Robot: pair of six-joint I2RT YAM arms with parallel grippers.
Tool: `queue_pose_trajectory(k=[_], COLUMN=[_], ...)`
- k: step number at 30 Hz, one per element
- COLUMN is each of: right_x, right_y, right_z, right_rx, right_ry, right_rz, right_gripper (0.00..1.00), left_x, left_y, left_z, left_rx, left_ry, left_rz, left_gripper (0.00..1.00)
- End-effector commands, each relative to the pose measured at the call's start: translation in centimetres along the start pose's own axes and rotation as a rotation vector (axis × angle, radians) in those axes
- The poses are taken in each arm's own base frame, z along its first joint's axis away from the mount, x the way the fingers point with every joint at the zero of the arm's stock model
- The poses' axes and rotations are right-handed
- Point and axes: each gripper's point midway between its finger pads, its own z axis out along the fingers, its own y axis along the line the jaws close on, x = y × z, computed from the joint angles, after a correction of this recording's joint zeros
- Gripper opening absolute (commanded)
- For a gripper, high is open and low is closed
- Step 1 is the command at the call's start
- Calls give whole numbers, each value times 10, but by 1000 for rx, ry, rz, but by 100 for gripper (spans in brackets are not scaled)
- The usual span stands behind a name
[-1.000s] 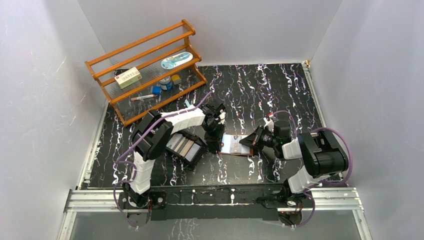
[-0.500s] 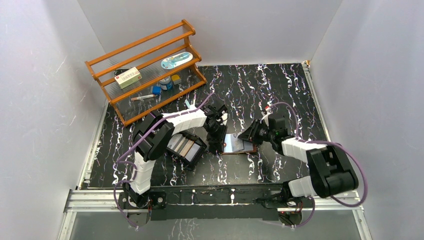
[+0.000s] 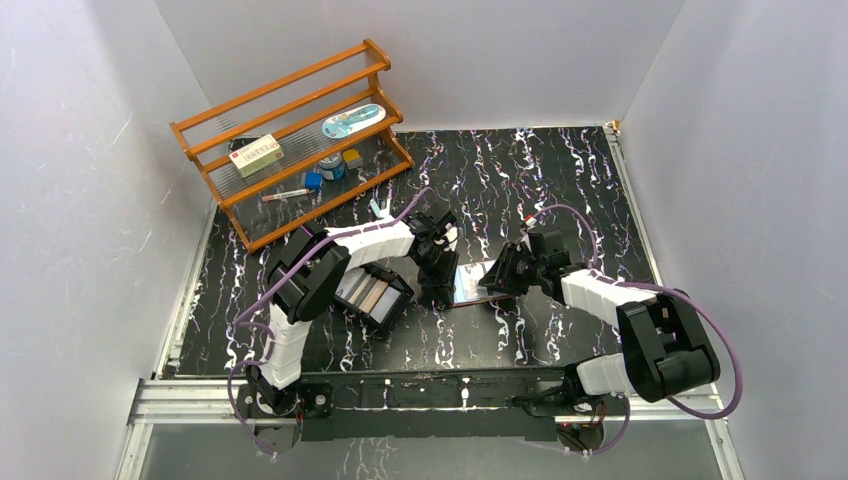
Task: Put the credit cards into the card holder
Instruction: Insert the credit card into the card holder.
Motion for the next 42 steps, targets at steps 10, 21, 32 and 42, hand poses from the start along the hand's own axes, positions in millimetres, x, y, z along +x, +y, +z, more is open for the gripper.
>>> queue_pose_trajectory(k=[10,21,32,42], right_x=[-19,16,-27,-61], right_y=[26,32,42,32], right_z=[11,13,-19,-11], right_rx=[-69,-206,-79,73], right_ry=[-34,73,-113,-134], right_rz=[-116,-176,-165,-217], right_gripper=[44,35,34,43], left_x=[7,2,-23,-67], left_y=[14,14,-8,-11], left_z=[6,8,-40,-80], left_rx=[-56,-66,-54,-55], left_ry=[6,-3,-157,-366], left_rz=[3,14,-15,-63], left_gripper=[20,20,33,43])
